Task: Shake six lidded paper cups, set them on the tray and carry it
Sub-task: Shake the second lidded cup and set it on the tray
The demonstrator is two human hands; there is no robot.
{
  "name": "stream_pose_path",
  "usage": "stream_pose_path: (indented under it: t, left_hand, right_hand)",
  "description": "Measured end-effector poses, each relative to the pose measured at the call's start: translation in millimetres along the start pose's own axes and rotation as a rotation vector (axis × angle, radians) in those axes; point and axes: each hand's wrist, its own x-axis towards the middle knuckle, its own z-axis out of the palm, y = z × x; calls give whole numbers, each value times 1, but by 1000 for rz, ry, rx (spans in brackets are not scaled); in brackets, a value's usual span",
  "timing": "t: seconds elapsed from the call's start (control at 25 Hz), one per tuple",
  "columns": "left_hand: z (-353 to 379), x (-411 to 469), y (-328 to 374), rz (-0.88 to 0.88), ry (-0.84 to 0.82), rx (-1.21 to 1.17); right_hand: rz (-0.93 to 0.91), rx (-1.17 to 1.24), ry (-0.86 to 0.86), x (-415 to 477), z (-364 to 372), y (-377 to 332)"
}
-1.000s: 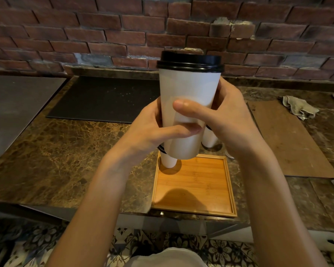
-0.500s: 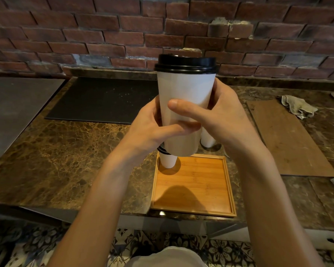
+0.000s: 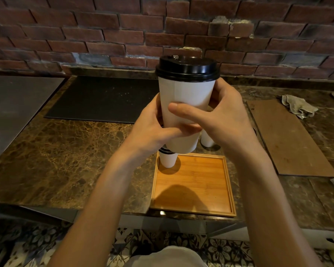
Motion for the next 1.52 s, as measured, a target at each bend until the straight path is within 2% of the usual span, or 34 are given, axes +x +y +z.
stream_pose_path:
  t: [0.16,0.36,0.48,0.56,0.68,0.76,0.84,1.08,1.2,1.52]
  left_hand:
    - [-1,-1,1,13,-22,-15]
    - [-12,-6,-4,16,-169,-121]
    - [-24,-13,-26,-32,-129,-113]
    - [-31,-18,-52,-83,26,39]
    - [-36,-32,-107,-80,305,509]
    - [-41,-48,-151,-150,376,694]
    - [-46,-67,-191,-274,343,813]
    - [-48,-120,-266,-587,44,1123]
    - [-44,-125,-274,-593,56,1205]
    - [-42,-128,-274,-530,121,1207]
  right_hand:
    - [-38,20,-7,0,-4,-1]
    - [-78,56,7,-1,-10,2]
    - [-97,40,26,-5,-12,8]
    - [-89,50,35,-9,-12,13]
    - [-76,78,56,-16,-13,22]
    - [-68,76,67,-22,-14,30]
    - [-50,70,83,-28,-15,38]
    - [16,49,120,-46,-15,71]
    - [64,62,143,-55,-10,90]
    - [227,70,183,-80,13,152]
